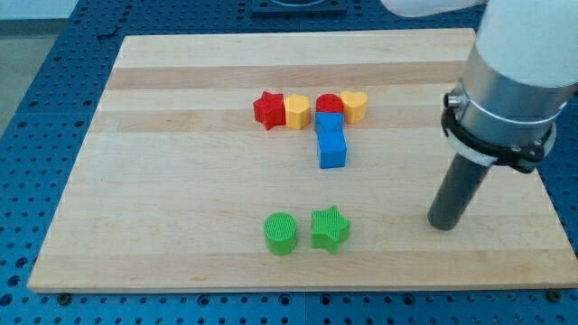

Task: Separate the green star to green circle

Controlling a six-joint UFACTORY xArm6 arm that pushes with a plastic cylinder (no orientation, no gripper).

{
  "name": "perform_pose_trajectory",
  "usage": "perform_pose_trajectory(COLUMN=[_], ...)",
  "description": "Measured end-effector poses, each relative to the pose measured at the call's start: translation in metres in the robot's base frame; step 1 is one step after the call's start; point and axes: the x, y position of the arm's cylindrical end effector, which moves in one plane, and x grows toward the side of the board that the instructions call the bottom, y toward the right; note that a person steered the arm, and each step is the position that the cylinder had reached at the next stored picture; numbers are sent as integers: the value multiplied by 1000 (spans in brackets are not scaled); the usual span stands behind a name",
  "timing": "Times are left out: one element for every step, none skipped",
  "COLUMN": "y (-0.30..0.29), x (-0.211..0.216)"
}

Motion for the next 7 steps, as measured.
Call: perform_pose_trajectory(y=[0,-15,-53,-89,-120,-117,-96], x=[30,47,38,17,-13,-13,-10])
